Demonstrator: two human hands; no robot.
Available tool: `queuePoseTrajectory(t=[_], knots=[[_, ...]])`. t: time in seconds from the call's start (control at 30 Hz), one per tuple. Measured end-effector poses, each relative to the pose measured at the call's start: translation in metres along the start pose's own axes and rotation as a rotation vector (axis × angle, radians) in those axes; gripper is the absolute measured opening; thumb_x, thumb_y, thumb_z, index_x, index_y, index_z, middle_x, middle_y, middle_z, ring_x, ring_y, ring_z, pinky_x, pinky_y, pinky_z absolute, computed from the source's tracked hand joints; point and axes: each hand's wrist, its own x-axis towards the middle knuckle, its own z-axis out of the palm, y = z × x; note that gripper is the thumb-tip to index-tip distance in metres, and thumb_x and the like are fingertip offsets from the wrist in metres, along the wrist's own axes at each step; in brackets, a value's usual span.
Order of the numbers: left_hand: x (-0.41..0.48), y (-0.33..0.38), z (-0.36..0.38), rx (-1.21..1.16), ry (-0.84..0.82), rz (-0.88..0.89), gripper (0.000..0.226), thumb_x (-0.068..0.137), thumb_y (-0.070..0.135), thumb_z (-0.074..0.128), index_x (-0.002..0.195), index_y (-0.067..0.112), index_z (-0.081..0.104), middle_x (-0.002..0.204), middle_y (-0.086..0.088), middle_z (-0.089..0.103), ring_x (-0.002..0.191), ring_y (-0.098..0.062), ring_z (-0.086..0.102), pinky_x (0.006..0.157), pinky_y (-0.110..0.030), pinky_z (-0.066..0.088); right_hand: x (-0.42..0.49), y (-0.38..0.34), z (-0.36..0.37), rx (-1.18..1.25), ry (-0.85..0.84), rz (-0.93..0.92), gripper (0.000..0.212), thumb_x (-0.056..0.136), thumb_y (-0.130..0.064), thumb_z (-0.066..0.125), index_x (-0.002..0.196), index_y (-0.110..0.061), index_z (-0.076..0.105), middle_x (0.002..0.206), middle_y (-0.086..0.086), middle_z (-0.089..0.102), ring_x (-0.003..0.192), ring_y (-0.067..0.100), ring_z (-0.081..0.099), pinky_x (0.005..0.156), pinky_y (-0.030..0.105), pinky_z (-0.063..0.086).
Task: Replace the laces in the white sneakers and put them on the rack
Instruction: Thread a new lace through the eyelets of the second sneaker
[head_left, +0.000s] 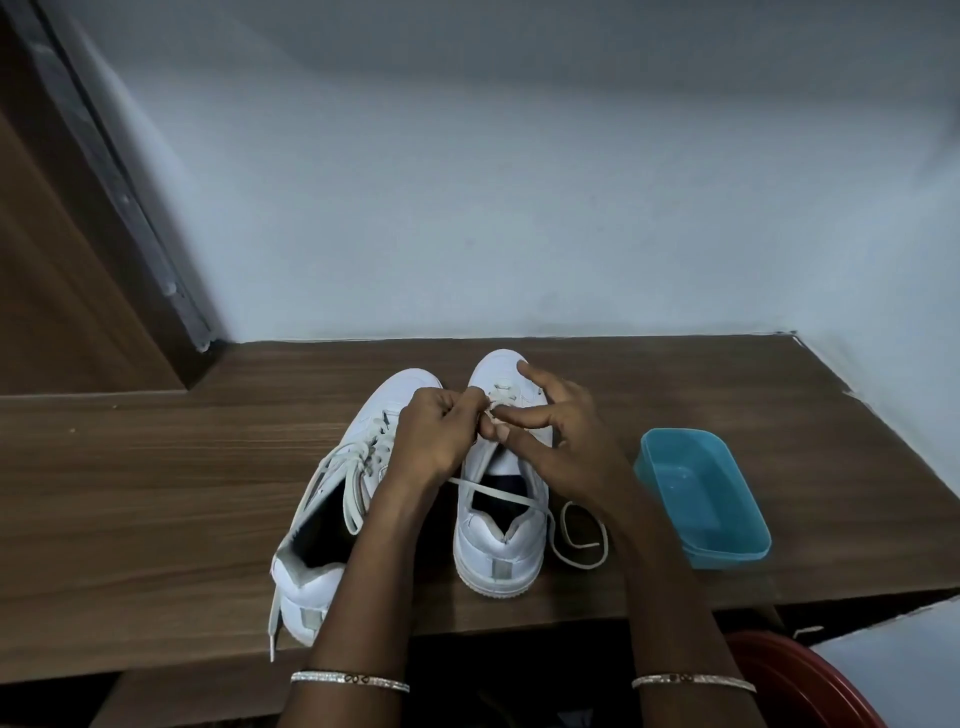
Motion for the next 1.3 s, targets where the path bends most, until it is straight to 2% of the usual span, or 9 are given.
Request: queuePoseTrajectory(t=[0.13, 0.3, 0.5, 0.63, 0.73, 0.83, 1.0, 1.1, 1.3], knots=[[0.001, -0.001, 0.001, 0.002, 0.0, -0.113, 0.047, 0.09, 0.031, 0.053, 0.047, 0.014, 0.065, 0.043, 0.0, 0.046, 0.041, -0.014, 0.036, 0.055, -0.025, 0.035, -0.002, -0.001, 0.004, -0.027, 0.053, -0.07, 0.027, 0.091, -0.036, 0.061, 0.115, -0.032, 0.074, 0.157, -0.004, 0.038, 0.142, 0.022, 0.031, 0.116, 0.051, 0.026], [0.002, 0.002, 0.003, -0.067, -0.043, -0.198, 0.046, 0.088, 0.027, 0.055, 0.045, 0.015, 0.061, 0.043, 0.0, 0.048, 0.042, -0.013, 0.039, 0.054, -0.024, 0.036, -0.003, 0.005, 0.008, -0.079, 0.113, -0.135, 0.03, 0.09, -0.035, 0.058, 0.115, -0.029, 0.074, 0.153, -0.003, 0.045, 0.138, 0.024, 0.035, 0.112, 0.051, 0.032], [0.0, 0.006, -0.003, -0.159, -0.207, -0.23, 0.048, 0.091, 0.029, 0.053, 0.045, 0.017, 0.055, 0.044, 0.002, 0.042, 0.038, -0.011, 0.029, 0.042, -0.02, 0.024, -0.003, -0.001, 0.01, -0.014, 0.007, -0.138, 0.041, 0.089, -0.047, 0.051, 0.114, -0.024, 0.074, 0.146, 0.004, 0.052, 0.133, 0.002, 0.032, 0.115, 0.041, 0.027], [0.003, 0.003, -0.008, -0.231, -0.204, -0.174, 0.046, 0.095, 0.032, 0.058, 0.052, 0.017, 0.06, 0.04, 0.006, 0.03, 0.034, -0.008, 0.02, 0.037, -0.016, 0.018, -0.004, -0.006, 0.001, 0.301, 0.069, 0.009, 0.01, 0.086, -0.033, 0.071, 0.084, -0.025, 0.077, 0.127, -0.014, 0.064, 0.121, 0.004, 0.055, 0.098, 0.04, 0.048], [0.003, -0.003, -0.013, -0.216, -0.196, -0.072, 0.037, 0.093, 0.038, 0.063, 0.067, 0.013, 0.071, 0.042, 0.004, 0.038, 0.037, -0.008, 0.028, 0.04, -0.017, 0.025, -0.006, -0.009, -0.013, 0.695, 0.07, 0.12, 0.017, 0.091, -0.019, 0.065, 0.078, -0.018, 0.076, 0.119, -0.003, 0.069, 0.109, 0.013, 0.064, 0.093, 0.029, 0.048], [0.003, -0.004, -0.016, -0.224, -0.124, 0.006, 0.03, 0.093, 0.029, 0.064, 0.082, 0.003, 0.073, 0.051, 0.011, 0.06, 0.046, 0.002, 0.051, 0.052, -0.014, 0.039, -0.009, -0.014, -0.028, 1.079, 0.22, 0.187, 0.025, 0.086, -0.015, 0.062, 0.062, -0.017, 0.07, 0.086, 0.011, 0.072, 0.1, 0.03, 0.061, 0.095, 0.039, 0.043], [0.007, -0.005, -0.02, -0.135, 0.055, 0.095, 0.03, 0.096, 0.028, 0.062, 0.082, 0.003, 0.073, 0.038, 0.015, 0.046, 0.035, 0.004, 0.038, 0.052, -0.022, 0.027, -0.021, -0.011, -0.054, 1.558, 0.389, 0.279, 0.016, 0.083, -0.017, 0.061, 0.068, -0.015, 0.067, 0.073, 0.005, 0.068, 0.076, 0.02, 0.069, 0.087, 0.036, 0.057], [0.016, -0.012, -0.026, -0.077, 0.198, 0.213, 0.027, 0.092, 0.035, 0.067, 0.076, 0.015, 0.076, 0.049, -0.008, 0.054, 0.047, -0.007, 0.039, 0.056, -0.024, 0.031, -0.024, -0.002, -0.061, 1.545, 0.526, 0.315, 0.012, 0.079, -0.015, 0.06, 0.067, -0.018, 0.058, 0.061, -0.002, 0.056, 0.049, 0.009, 0.047, 0.053, 0.023, 0.045], [0.019, -0.013, -0.035, 0.361, 0.421, 0.404, 0.03, 0.093, 0.038, 0.063, 0.075, 0.015, 0.072, 0.054, 0.004, 0.054, 0.051, -0.017, 0.052, 0.053, -0.03, 0.037, -0.027, 0.015, -0.06, 1.081, 0.43, 0.33, 0.023, 0.087, -0.01, 0.064, 0.068, -0.017, 0.052, 0.063, 0.0, 0.057, 0.041, 0.007, 0.038, 0.044, 0.022, 0.036]])
